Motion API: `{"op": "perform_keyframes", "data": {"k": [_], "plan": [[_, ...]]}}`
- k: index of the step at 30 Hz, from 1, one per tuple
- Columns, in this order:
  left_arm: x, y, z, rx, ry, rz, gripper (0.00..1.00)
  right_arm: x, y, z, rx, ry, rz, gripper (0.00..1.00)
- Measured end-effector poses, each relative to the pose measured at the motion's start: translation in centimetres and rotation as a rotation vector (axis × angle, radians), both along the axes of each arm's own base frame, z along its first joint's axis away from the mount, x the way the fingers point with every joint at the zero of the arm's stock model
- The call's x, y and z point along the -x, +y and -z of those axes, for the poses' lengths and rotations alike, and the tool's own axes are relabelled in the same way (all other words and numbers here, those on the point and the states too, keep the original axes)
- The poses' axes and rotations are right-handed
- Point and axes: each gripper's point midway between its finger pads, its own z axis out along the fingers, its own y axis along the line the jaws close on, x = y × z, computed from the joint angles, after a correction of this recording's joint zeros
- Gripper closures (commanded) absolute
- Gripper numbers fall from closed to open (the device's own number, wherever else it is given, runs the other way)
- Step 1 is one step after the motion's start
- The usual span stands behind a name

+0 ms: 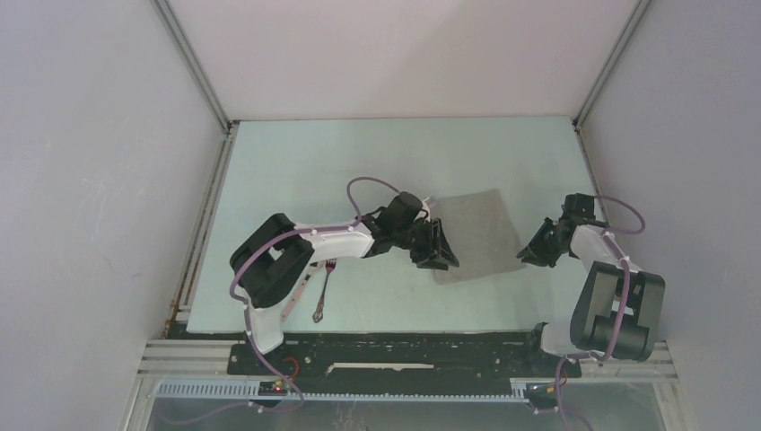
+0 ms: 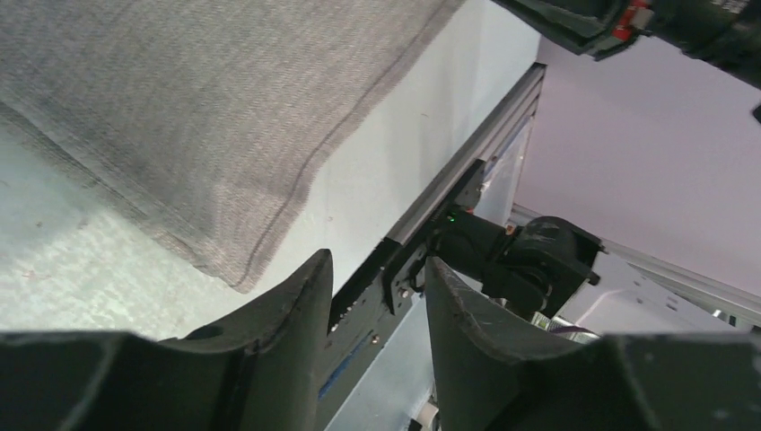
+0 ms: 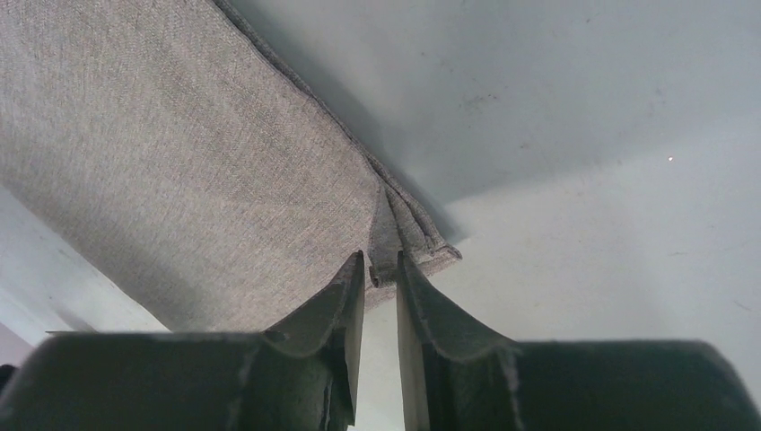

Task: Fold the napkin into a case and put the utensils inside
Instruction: Pick up the top corner of the square-folded napkin from the center of the board.

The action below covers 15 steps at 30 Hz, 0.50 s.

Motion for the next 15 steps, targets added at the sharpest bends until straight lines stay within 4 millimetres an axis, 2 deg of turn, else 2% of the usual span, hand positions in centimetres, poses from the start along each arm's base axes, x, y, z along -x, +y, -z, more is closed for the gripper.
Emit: {"op": "perform_keyframes", "data": {"k": [3,7,15], "plan": [[0.1,0.1,1.6,-0.032,0.015,0.009,0.58,0.0,0.0,0.0,0.0,0.0,-0.002,0.67],[0.4,0.5,3.6,-0.079,0.045,0.014,0.6,0.0,0.1,0.1,0.004,0.003,-0.007,0.67],[0.9,2.2,5.8,-0.146,0.057,0.012,0.61,0.2,0.1,0.5,0.024,0.022,-0.012,0.68]]}}
